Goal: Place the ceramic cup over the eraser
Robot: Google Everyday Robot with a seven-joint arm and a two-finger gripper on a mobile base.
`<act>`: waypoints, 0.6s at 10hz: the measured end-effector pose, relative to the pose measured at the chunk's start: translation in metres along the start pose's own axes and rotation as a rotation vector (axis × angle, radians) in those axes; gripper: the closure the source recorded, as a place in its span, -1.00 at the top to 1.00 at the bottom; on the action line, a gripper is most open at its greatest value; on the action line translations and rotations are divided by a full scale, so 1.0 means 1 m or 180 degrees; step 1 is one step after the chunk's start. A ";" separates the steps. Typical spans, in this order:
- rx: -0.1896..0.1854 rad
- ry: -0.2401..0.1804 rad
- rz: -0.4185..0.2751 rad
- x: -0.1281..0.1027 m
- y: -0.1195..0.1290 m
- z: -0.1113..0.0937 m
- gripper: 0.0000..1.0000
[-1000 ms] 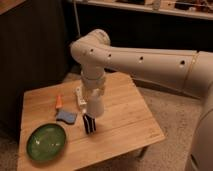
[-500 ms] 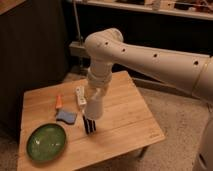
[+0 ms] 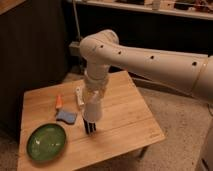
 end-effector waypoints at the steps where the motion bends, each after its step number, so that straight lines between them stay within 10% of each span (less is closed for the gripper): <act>1: -0.0003 0.0000 -0.0036 -0.002 0.005 0.002 -1.00; 6: 0.0021 0.0018 -0.0141 -0.005 0.017 0.008 -1.00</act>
